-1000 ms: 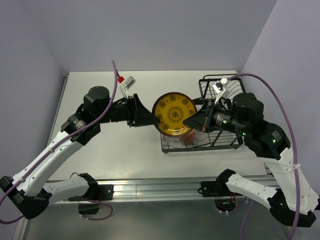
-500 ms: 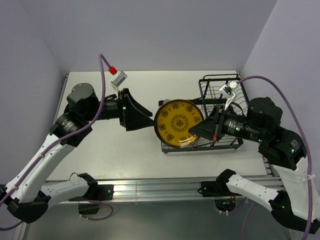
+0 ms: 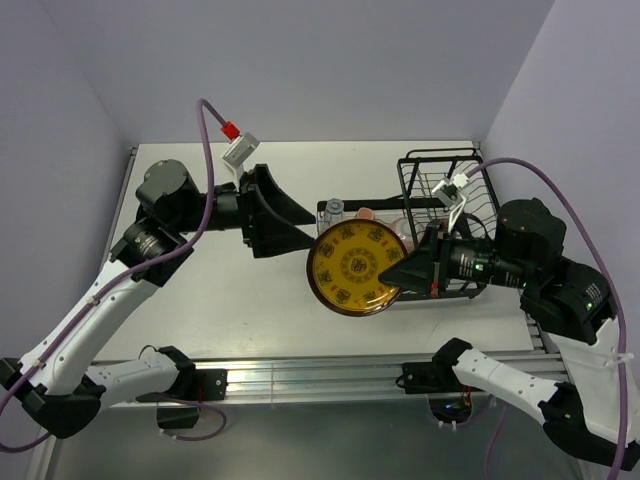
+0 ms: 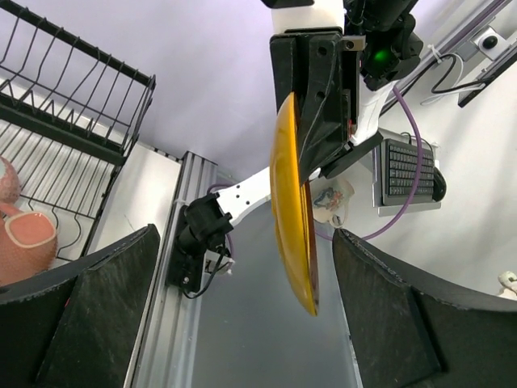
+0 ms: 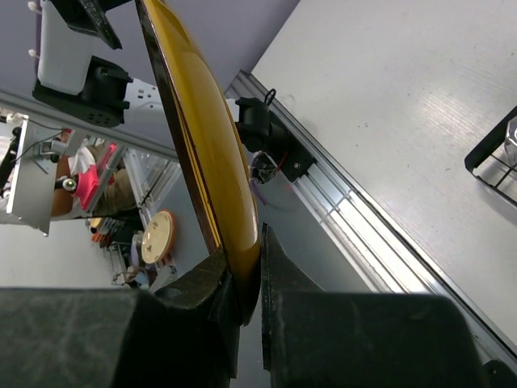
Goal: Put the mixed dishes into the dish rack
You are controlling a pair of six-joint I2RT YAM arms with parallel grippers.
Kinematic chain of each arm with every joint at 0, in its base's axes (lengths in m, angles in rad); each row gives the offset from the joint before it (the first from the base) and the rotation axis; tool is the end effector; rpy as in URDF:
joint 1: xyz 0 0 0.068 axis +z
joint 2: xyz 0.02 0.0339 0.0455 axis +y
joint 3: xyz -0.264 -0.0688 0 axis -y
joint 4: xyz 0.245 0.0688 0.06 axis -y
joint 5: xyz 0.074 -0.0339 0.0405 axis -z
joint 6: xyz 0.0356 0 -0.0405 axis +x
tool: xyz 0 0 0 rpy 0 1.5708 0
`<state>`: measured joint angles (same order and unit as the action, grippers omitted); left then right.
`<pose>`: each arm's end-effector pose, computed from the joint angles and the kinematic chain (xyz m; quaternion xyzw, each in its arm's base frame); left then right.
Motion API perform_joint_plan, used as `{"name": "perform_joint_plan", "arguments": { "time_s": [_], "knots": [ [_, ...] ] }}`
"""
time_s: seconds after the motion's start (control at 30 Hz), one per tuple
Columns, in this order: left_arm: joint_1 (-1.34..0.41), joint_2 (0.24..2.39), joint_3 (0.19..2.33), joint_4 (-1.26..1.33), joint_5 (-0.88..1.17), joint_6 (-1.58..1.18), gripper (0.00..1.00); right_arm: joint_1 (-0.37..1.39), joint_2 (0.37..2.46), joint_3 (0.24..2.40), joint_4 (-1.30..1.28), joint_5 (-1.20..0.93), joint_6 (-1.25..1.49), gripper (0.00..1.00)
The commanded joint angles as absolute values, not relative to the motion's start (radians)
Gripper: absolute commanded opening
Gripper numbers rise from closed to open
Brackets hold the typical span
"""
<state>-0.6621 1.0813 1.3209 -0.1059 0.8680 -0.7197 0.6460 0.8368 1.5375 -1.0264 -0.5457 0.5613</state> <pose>0.1535 -0.1541 0.4759 0.2992 0.6061 -0.6485 0.3500 0.0613 0.0693 0.4799 -0.1901 0.7750 0.4990 0.3380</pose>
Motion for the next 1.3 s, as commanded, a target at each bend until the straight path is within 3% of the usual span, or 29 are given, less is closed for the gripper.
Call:
{"name": "perform_joint_plan", "arguments": {
  "time_s": [0.0,0.4,0.6,0.7,0.8,0.87,0.9,0.97,1.0,1.03,1.27],
  "knots": [
    [-0.678,1.103,1.387,-0.054,0.899,-0.726,0.93,0.649,0.856,1.583,-1.002,-0.571,0.526,0.00],
    [-0.785,1.207,1.488,-0.161,0.882,-0.672,0.84,0.649,0.900,1.614,-0.974,-0.545,0.503,0.00],
    [-0.792,1.250,1.514,-0.213,0.922,-0.666,0.69,0.649,0.923,1.669,-1.012,-0.532,0.482,0.00],
    [-0.790,1.270,1.532,-0.233,0.934,-0.661,0.48,0.649,0.919,1.678,-1.028,-0.520,0.476,0.00],
    [-0.790,1.314,1.589,-0.282,0.933,-0.647,0.05,0.649,0.913,1.689,-1.057,-0.494,0.465,0.00],
    [-0.790,1.347,1.637,-0.313,0.913,-0.621,0.00,0.650,0.919,1.706,-1.098,-0.453,0.456,0.01],
    [-0.790,1.356,1.655,-0.354,0.876,-0.608,0.00,0.649,0.926,1.713,-1.115,-0.434,0.454,0.20],
    [-0.792,1.379,1.704,-0.396,0.809,-0.540,0.00,0.649,0.939,1.752,-1.172,-0.376,0.454,0.46],
    [-0.792,1.387,1.724,-0.431,0.745,-0.520,0.00,0.649,0.945,1.765,-1.190,-0.355,0.456,0.79],
    [-0.790,1.411,1.768,-0.449,0.711,-0.479,0.00,0.649,0.946,1.791,-1.221,-0.332,0.460,0.99],
    [-0.788,1.555,1.966,-0.531,0.491,-0.351,0.00,0.649,0.911,1.821,-1.295,-0.313,0.456,1.00]
  ]
}}
